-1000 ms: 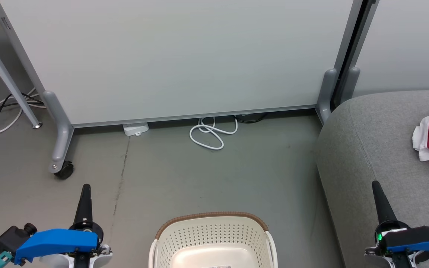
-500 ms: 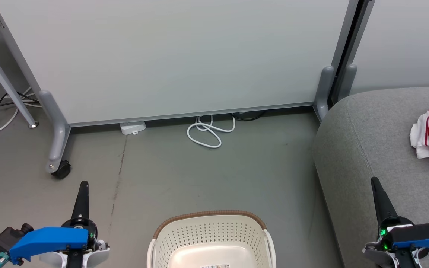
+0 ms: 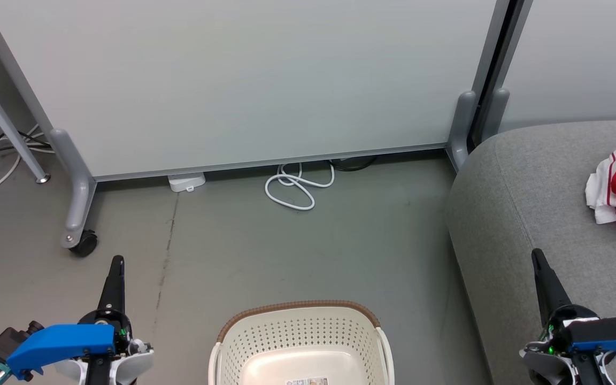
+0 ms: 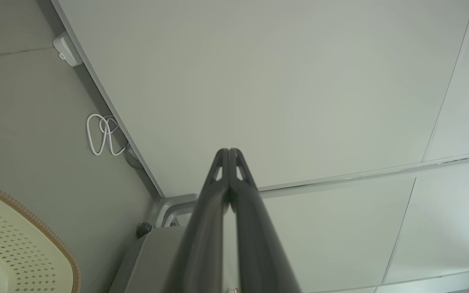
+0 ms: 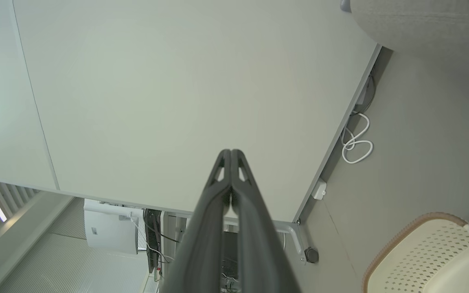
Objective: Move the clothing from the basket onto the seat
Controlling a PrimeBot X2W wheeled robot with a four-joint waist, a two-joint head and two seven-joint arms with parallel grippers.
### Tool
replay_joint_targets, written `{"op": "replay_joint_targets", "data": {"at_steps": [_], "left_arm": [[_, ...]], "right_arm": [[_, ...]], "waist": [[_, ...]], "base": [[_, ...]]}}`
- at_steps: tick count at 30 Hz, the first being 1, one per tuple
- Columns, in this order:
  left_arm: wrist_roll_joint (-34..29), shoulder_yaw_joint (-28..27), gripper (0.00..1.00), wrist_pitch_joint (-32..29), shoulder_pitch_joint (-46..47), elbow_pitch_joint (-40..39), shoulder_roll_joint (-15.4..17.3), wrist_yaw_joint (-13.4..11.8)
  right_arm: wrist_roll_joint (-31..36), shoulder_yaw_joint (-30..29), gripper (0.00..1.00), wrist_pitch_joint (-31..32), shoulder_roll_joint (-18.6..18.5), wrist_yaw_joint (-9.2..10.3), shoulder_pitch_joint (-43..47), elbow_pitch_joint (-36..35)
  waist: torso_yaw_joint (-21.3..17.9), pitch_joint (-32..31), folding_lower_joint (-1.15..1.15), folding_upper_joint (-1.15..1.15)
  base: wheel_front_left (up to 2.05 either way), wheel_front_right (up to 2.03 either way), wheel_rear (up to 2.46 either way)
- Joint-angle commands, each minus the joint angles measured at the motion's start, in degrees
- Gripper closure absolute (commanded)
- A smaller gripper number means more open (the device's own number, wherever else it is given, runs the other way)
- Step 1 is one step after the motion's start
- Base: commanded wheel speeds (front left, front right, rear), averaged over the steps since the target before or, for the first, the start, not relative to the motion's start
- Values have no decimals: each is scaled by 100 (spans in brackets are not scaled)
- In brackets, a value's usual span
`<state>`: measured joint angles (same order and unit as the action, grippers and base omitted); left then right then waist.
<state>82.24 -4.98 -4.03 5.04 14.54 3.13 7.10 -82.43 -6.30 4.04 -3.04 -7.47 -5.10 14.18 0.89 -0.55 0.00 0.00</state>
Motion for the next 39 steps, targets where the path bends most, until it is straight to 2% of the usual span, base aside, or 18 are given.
{"op": "replay_joint_targets", "data": {"at_steps": [1,24,39], "left_arm": [[88,-39,100,-41,105,-44,-2,34],[1046,-177,100,-276,161,-60,-30,55],[1024,-174,100,-273,149,-58,-29,49]], "right_arm": [[-108,-14,100,38,10,-4,-70,-29],[-1026,-31,100,274,24,-4,-153,-23],[-1004,-29,100,269,23,-4,-142,-21]], "waist": [[-3,3,0,0],[-88,72,0,0],[-89,73,0,0]], "base": [[0,0,0],[0,0,0],[0,0,0]]}}
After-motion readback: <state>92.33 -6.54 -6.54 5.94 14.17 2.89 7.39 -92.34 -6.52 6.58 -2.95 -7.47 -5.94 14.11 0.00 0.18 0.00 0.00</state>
